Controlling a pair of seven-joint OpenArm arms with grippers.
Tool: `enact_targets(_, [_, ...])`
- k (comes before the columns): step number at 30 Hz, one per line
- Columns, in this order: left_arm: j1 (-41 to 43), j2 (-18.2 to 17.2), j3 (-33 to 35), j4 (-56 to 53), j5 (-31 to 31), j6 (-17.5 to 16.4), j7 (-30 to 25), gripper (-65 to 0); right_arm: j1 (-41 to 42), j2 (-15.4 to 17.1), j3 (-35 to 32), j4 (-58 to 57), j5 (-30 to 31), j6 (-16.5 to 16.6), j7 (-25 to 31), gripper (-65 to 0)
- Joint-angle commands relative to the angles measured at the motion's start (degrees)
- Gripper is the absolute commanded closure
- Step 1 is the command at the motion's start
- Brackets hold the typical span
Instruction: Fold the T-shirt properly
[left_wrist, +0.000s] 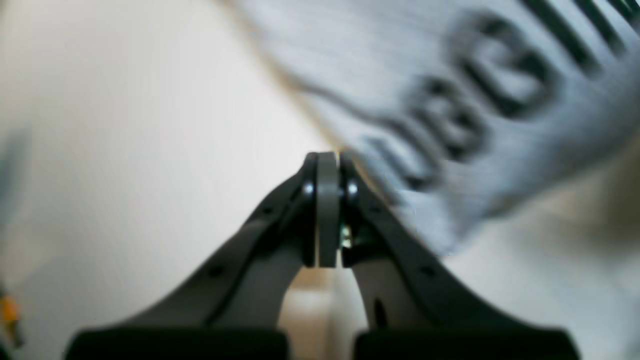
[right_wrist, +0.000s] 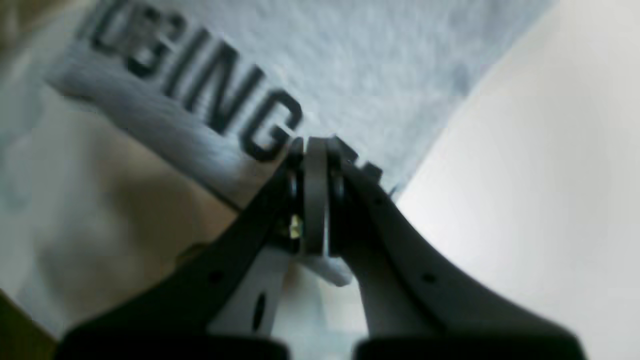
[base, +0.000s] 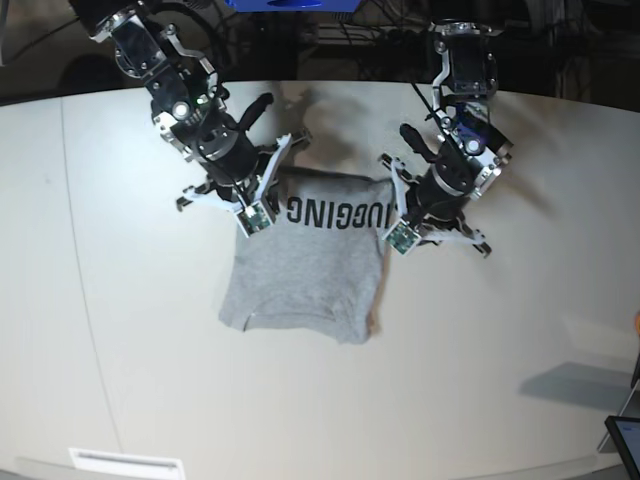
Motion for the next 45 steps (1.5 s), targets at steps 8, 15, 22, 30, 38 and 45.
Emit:
enact_targets(8, [6.95, 0.17, -7.49, 4.89, -0.94, 0.40, -7.41, 0.0, -1.77, 2.31, 0.25, 5.19, -0.71, -0.34, 7.87, -0.1])
enact_targets(15, [15.66, -0.36, -14.17, 1.90, -16.59, 0.40, -38.18, 0.0, -9.59, 3.19, 4.64, 1.67, -10.64, -2.97, 37.76, -0.1])
enact_targets(22, [22.16, -0.36, -15.05, 0.85, -16.77, 2.47, -52.51, 0.0, -15.84, 3.19, 8.25, 1.49, -10.47, -5.79, 45.67, 0.0])
enact_targets(30, [32.89, -0.27, -14.96, 0.67, -16.77, 6.07, -62.62, 0.0, -28.06, 3.28, 14.93, 0.18, -10.73, -11.76, 65.28, -0.1])
enact_targets(38, [42.03, -1.68, -11.62, 0.67, -16.68, 6.16, -67.99, 0.0, -40.54, 3.36, 17.92, 0.00, -12.84, -12.12, 73.45, -0.1])
enact_targets(45, [47.31, -1.85, -8.02, -3.11, -5.51, 6.16, -67.90, 0.0, -50.30, 3.28, 18.80, -0.26, -20.84, -17.74, 74.24, -0.1])
